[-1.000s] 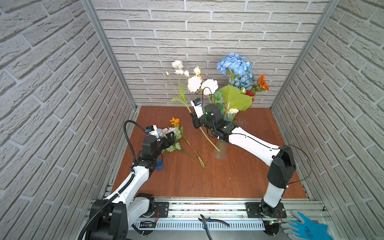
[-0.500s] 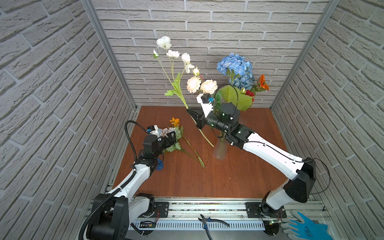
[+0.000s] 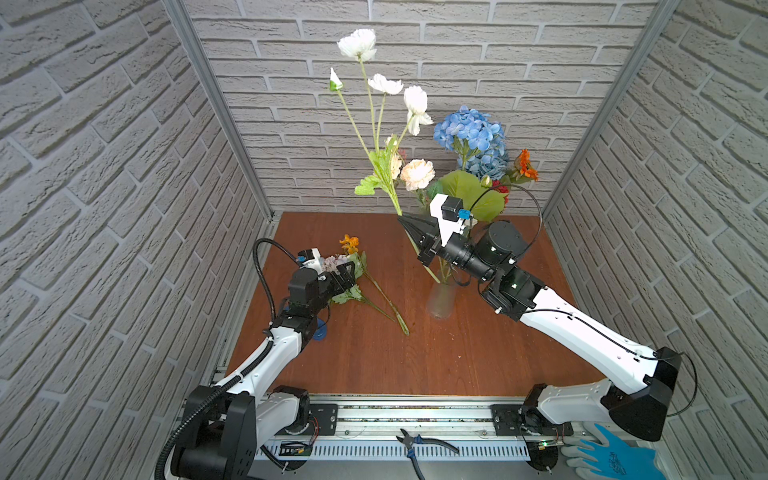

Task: Arrange the flowers into the vase
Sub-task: 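Lift the white flower stem upright and lower it into the glass cup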

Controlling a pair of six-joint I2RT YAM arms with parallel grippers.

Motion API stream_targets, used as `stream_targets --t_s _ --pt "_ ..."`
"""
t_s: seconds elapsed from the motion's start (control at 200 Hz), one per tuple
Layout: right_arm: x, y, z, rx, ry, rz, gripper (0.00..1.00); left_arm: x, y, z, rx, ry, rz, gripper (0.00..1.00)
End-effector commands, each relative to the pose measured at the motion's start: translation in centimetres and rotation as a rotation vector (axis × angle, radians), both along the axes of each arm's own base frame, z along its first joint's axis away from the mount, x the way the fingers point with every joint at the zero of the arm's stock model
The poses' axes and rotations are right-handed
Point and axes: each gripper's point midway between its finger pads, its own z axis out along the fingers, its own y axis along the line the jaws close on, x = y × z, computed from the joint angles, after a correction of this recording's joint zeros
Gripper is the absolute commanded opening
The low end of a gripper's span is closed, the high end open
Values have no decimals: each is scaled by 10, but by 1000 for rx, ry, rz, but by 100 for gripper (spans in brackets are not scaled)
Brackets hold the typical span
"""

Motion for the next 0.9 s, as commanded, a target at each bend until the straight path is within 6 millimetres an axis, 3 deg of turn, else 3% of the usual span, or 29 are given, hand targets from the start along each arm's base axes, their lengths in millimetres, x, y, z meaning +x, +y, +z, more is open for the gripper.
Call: stream_targets --t_s 0.0,0.24,0.42,0.895 --pt "4 -21 20 12 -111 -113 6 8 -7 23 -6 -68 -11 98" --pt "27 -43 8 34 -126 -197 6 8 -12 26 16 -69 -17 98" --pt "49 -60 -18 103 -98 -227 6 9 -14 28 27 -68 -21 98" --pt "74 -84 -118 105 72 -341 6 11 -18 25 40 -53 -25 98"
